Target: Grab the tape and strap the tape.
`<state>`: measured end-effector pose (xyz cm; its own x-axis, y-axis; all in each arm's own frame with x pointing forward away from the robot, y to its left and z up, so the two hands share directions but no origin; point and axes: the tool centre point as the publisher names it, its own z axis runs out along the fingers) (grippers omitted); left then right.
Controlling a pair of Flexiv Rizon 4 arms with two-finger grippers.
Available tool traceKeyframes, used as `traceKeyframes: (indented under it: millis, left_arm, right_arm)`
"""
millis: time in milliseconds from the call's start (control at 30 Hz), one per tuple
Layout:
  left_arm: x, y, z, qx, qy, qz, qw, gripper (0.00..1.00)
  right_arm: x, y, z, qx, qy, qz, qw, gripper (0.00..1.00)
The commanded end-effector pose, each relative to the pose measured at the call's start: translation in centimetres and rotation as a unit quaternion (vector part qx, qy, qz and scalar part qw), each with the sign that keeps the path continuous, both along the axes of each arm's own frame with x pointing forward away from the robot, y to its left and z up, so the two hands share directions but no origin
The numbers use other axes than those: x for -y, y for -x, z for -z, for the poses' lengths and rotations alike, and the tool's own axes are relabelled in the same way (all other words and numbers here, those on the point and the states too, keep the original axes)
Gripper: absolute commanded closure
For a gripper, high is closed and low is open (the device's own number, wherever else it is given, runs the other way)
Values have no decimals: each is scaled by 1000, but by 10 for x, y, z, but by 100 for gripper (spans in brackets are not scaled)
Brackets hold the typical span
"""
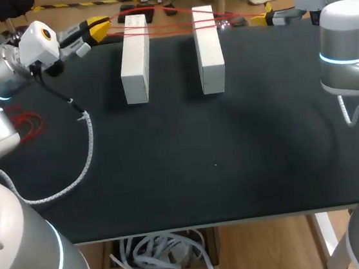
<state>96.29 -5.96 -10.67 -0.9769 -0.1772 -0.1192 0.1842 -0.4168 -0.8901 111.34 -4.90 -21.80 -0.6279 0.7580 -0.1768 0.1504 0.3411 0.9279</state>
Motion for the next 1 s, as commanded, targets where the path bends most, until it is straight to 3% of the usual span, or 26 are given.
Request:
traceKeyframes:
  millis: [33, 600, 733, 900, 1000]
  left_arm:
    - [0, 2, 0, -1, 0, -2, 1000, 100]
    - [0, 2, 0, -1, 0, -2, 1000, 100]
    - [0, 2, 0, -1, 0, -2, 1000, 100]
    - [0, 2, 0, -1, 0, -2, 1000, 100]
    - [0, 2, 0, -1, 0, -2, 1000, 100]
  right_arm:
    - [0, 0, 0, 0, 0, 0, 1000, 0]
    - [0, 0, 0, 0, 0, 0, 1000, 0]
    - [15, 15, -5, -28, -90, 52, 994, 0]
    - [31, 51, -3, -64, -187, 123, 973, 0]
    - [35, 74, 0, -68, -220, 156, 961, 0]
